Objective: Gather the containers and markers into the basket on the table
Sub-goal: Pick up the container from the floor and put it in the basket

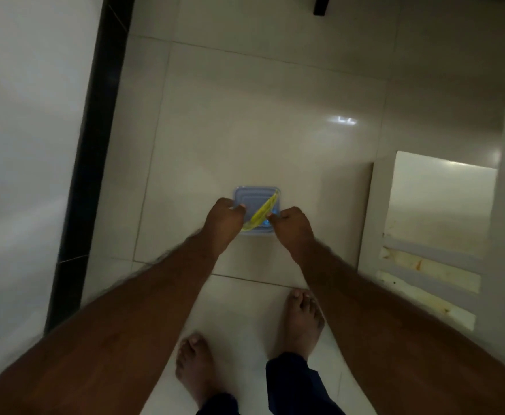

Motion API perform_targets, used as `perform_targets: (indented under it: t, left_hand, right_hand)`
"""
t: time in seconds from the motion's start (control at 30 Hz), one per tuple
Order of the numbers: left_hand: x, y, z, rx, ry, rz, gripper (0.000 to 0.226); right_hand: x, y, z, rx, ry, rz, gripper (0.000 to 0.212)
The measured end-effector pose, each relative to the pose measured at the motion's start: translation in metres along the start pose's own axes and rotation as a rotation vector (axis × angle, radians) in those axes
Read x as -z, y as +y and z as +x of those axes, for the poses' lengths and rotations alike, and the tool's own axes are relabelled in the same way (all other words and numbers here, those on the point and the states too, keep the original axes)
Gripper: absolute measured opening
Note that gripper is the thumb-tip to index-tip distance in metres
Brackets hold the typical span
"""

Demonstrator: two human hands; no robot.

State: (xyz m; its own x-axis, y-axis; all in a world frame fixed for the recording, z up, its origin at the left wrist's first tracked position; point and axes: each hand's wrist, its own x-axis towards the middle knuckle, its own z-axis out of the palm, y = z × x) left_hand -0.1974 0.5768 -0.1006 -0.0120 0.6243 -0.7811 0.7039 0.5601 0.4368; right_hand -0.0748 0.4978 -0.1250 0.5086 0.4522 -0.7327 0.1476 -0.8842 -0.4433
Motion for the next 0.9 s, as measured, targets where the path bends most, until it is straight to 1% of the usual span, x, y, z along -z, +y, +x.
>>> perform_targets:
  t: [0.1,0.2,0.23,0.33,0.37,0.43,0.5,0.6,0.67,0.77,0.8,0.9]
  left_hand:
    - [0.024,0.032,-0.033,-0.046,-0.004,0.033,0.032]
    - [0.058,0.07,-0.074,-0.074,0.012,-0.007,0.02]
    - [0.069,0.082,-0.088,-0.072,0.007,-0.039,0.024]
    - [0.108,0.127,-0.144,-0.089,-0.036,-0.144,0.053]
    - [0.121,0.145,-0.168,-0.106,-0.049,-0.165,0.052]
    - [0.145,0.175,-0.211,-0.157,-0.066,-0.177,0.034]
    - [0.173,0.205,-0.259,-0.21,-0.075,-0.194,0.026]
    - [0.215,0.248,-0.332,-0.324,-0.115,-0.181,0.027]
    - [0.24,0.275,-0.382,-0.396,-0.142,-0.14,0.025]
    - [0.273,0.307,-0.448,-0.521,-0.157,-0.08,0.017]
    - [0.284,0.316,-0.471,-0.554,-0.168,-0.073,0.014]
    - [0.312,0.337,-0.527,-0.625,-0.203,-0.073,0.012]
  right_hand:
    - [0.033,-0.027,-0.029,0.021,0.063,0.021,0.038]
    - [0.075,-0.064,-0.067,0.051,0.094,0.052,0.036]
    - [0.09,-0.077,-0.08,0.055,0.099,0.076,0.036]
    - [0.142,-0.119,-0.128,0.075,0.121,0.184,0.045]
    - [0.16,-0.134,-0.146,0.094,0.133,0.216,0.048]
    - [0.196,-0.162,-0.18,0.149,0.153,0.266,0.053]
    - [0.237,-0.19,-0.224,0.21,0.162,0.298,0.054]
    - [0.295,-0.225,-0.294,0.287,0.175,0.334,0.056]
    - [0.332,-0.243,-0.345,0.328,0.181,0.386,0.047]
    - [0.378,-0.266,-0.413,0.383,0.121,0.466,0.02]
    - [0.392,-0.273,-0.436,0.391,0.095,0.496,0.016]
    - [0.428,-0.285,-0.498,0.427,0.067,0.521,0.019]
